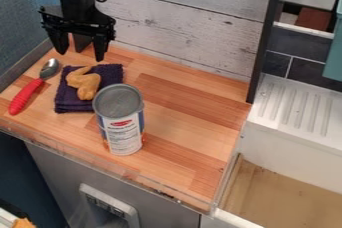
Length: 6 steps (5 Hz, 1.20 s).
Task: Take the can and moved it to upper right side of table
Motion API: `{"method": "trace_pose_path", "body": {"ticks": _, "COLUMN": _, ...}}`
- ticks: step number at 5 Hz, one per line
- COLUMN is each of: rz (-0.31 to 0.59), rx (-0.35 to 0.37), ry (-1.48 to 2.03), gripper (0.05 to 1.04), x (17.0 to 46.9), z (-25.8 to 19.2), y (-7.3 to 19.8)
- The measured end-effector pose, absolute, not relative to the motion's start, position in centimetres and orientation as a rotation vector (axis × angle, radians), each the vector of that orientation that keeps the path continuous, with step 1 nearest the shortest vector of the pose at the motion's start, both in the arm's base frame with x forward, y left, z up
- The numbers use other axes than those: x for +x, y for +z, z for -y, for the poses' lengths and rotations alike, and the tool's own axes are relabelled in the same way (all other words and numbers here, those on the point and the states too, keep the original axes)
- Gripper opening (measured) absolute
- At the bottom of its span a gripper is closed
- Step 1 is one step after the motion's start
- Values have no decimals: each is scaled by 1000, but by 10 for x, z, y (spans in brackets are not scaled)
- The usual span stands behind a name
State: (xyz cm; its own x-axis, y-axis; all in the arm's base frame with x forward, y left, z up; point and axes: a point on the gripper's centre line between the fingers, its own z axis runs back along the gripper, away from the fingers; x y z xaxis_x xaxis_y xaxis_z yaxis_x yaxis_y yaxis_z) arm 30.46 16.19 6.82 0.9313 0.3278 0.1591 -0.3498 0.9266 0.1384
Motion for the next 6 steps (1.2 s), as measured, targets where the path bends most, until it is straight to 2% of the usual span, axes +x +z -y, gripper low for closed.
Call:
{"method": "trace_pose_path", "body": {"ticks": 2, "rz": 58, "rx": 125, "ry": 323, "gripper": 1001, "x": 290, "z": -146, "y": 51}}
{"method": "trace_pose_path", "body": {"ticks": 3, "rz": 116, "rx": 147, "ry": 297, "gripper": 1001, "x": 280, "z": -135, "y": 73}}
{"method": "trace_pose_path", "body": {"ticks": 4, "rz": 157, "rx": 113, "ry": 258, "gripper": 1001, "x": 264, "z": -123, "y": 86}}
{"method": "trace_pose_path", "body": {"ticks": 6, "rz": 144, "rx": 4, "ry": -11, "gripper": 1001, "x": 219, "z": -97, "y": 72}}
